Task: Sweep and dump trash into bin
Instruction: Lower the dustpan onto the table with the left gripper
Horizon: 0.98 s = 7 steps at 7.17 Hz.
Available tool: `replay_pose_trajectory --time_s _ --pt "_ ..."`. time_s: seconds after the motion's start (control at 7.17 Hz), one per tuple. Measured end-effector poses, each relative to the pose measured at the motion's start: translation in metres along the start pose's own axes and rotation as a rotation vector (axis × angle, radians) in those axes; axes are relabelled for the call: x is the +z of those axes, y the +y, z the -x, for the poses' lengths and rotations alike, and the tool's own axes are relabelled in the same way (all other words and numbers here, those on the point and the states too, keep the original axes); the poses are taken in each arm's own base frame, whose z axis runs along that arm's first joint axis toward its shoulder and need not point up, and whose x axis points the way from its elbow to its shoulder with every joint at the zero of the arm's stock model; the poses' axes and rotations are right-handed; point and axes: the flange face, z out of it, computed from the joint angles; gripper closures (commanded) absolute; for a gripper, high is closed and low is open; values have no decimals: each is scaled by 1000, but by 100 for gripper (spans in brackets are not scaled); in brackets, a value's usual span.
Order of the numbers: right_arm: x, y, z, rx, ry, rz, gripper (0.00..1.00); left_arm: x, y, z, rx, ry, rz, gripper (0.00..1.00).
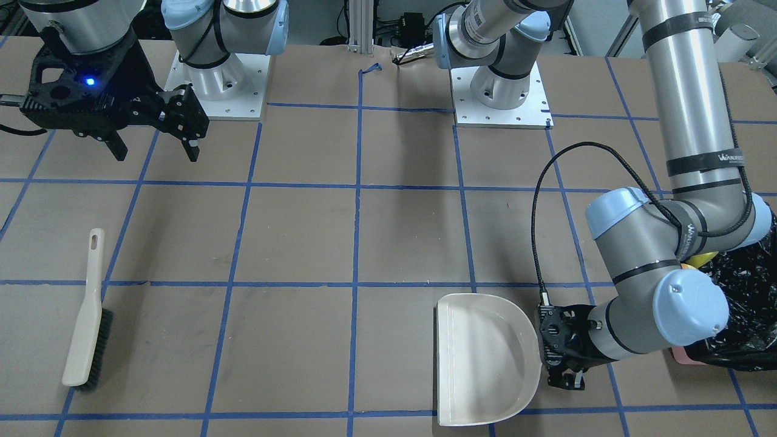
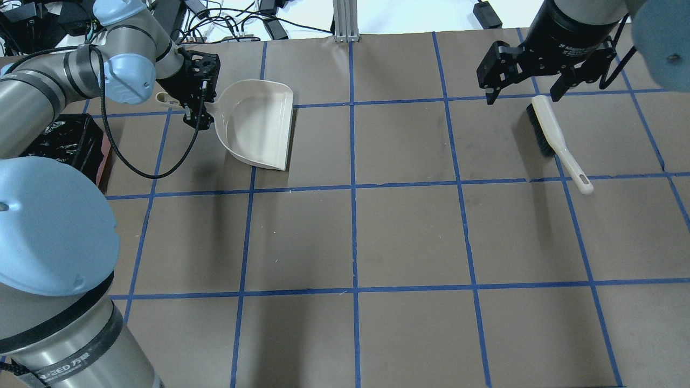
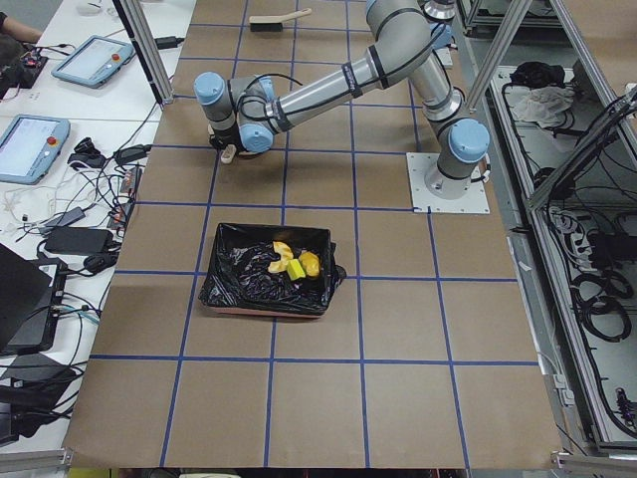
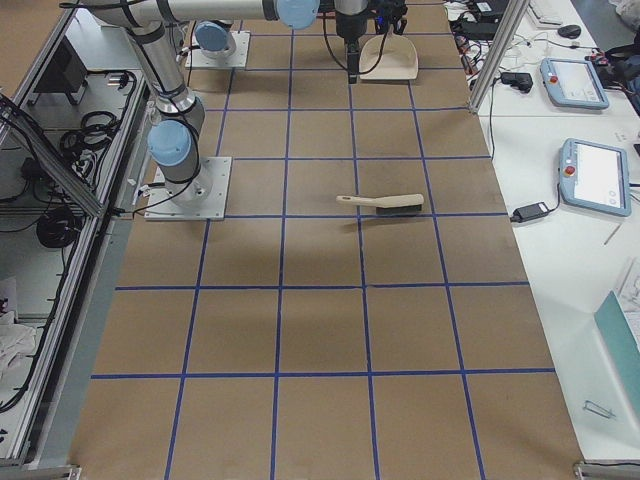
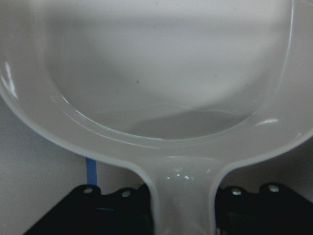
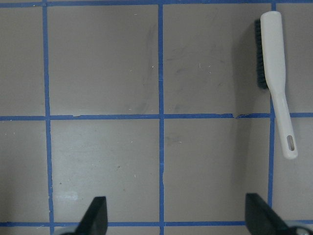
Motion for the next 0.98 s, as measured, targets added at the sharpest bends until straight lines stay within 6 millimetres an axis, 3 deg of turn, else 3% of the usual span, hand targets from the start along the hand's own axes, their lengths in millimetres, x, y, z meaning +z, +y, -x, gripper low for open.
replay_pose_trajectory --time_s 0.42,0.98 --pt "1 0 2 -2 0 -1 0 5 25 -5 -33 35 -13 100" --pt "0 -1 3 -3 0 -9 0 3 25 -11 -42 62 -32 100"
